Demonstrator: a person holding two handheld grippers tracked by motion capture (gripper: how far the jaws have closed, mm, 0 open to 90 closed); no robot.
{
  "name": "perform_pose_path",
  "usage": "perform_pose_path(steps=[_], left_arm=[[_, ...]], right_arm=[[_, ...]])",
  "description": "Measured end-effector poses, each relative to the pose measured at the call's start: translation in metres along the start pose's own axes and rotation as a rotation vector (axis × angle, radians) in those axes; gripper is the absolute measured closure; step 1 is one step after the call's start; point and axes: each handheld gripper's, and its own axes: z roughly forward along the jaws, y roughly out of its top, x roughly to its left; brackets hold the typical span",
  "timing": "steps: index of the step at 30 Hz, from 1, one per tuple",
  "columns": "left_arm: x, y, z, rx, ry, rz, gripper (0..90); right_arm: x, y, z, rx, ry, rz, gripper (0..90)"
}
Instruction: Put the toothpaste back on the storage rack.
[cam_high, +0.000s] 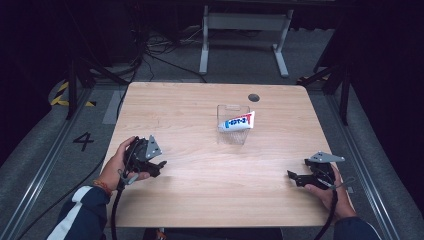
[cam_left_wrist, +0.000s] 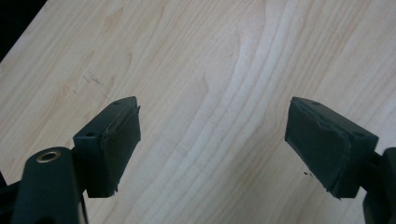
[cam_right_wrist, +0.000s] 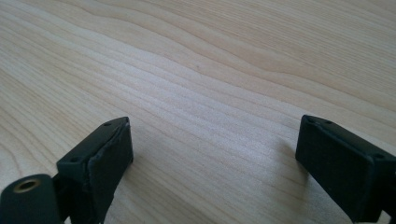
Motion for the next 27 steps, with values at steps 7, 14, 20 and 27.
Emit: perform_pose_path(steps=[7, 14, 20, 27], left_arm=[[-0.001, -0.030, -0.005, -0.028, -0.007, -0.072, 18.9], [-0.006, -0.066, -0.004, -0.083, -0.053, -0.176, 18.8], [-0.014, -0.089, 0.001, -0.099, -0.112, -0.245, 19.5], [-0.012, -0.104, -0.002, -0.116, -0.164, -0.356, 17.9]], right_arm=[[0.000, 0.000, 0.000, 0.000, -0.002, 0.001, 11.2], [0.000, 0.000, 0.000, -0.001, -0.002, 0.000, 11.2], [0.000, 0.000, 0.000, 0.000, 0.000, 0.000, 11.1], [0.000, 0.000, 0.000, 0.000, 0.000, 0.000, 11.2]])
